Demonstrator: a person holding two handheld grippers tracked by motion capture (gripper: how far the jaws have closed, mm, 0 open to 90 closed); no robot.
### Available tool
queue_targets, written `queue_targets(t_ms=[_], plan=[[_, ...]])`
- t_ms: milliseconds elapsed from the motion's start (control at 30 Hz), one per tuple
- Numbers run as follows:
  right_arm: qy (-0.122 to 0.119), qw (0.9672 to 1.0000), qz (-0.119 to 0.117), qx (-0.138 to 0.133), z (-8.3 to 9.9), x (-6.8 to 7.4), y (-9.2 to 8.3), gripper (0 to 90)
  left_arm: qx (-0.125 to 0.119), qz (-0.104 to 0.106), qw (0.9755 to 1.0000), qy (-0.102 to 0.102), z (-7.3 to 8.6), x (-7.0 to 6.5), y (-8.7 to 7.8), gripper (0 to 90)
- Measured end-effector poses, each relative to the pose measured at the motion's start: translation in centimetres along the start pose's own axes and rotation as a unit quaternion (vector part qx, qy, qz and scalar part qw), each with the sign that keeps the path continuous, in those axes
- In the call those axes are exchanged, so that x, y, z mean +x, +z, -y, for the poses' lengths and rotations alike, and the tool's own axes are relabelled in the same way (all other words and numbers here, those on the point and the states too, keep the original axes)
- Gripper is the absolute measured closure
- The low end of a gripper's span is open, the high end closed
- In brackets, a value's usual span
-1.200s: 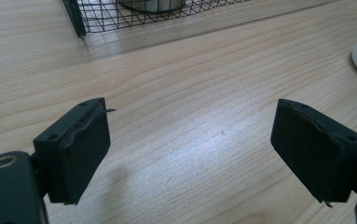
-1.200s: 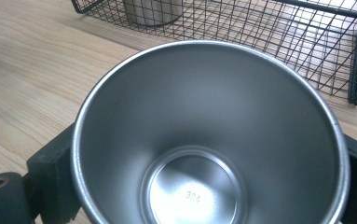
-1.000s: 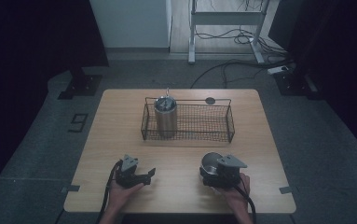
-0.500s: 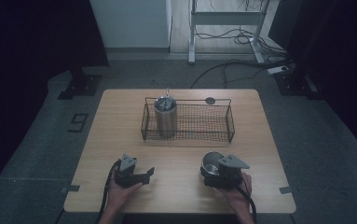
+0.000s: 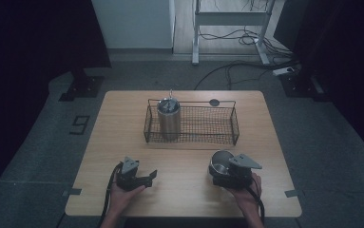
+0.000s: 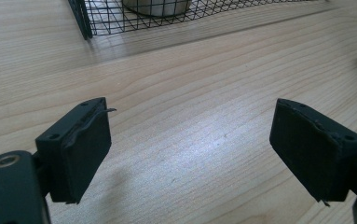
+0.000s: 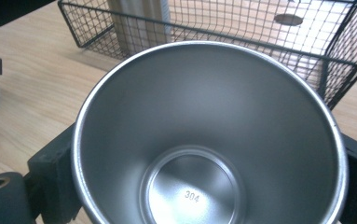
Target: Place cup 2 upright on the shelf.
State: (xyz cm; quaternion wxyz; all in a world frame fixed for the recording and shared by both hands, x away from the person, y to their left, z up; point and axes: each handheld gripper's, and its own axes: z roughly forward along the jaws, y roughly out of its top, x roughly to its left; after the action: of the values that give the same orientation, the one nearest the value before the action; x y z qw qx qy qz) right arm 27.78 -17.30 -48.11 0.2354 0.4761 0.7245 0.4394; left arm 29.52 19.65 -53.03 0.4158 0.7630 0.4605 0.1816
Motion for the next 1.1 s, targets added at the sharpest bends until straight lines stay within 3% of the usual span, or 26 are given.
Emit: queue_targets(t_ms=[100,500,1100], plan=[[0.004,1.0,-0.001,-0.004,-0.5,-0.3,-0.3,6.5,0.004,-0.007,1.0,0.005,0.0,0.0,0.0,13.0],[-0.005,0.9999,-0.005,-0.015,-3.5,-1.3,-1.5,6.5,0.011,0.011,0.9999,0.003,-0.2,-0.7,0.0,13.2],[-0.017,0.9996,-0.019,-0.008,-7.5,-1.6,-0.9,6.5,0.01,0.014,0.9999,-0.002,-0.3,-0.7,-0.4,13.5]])
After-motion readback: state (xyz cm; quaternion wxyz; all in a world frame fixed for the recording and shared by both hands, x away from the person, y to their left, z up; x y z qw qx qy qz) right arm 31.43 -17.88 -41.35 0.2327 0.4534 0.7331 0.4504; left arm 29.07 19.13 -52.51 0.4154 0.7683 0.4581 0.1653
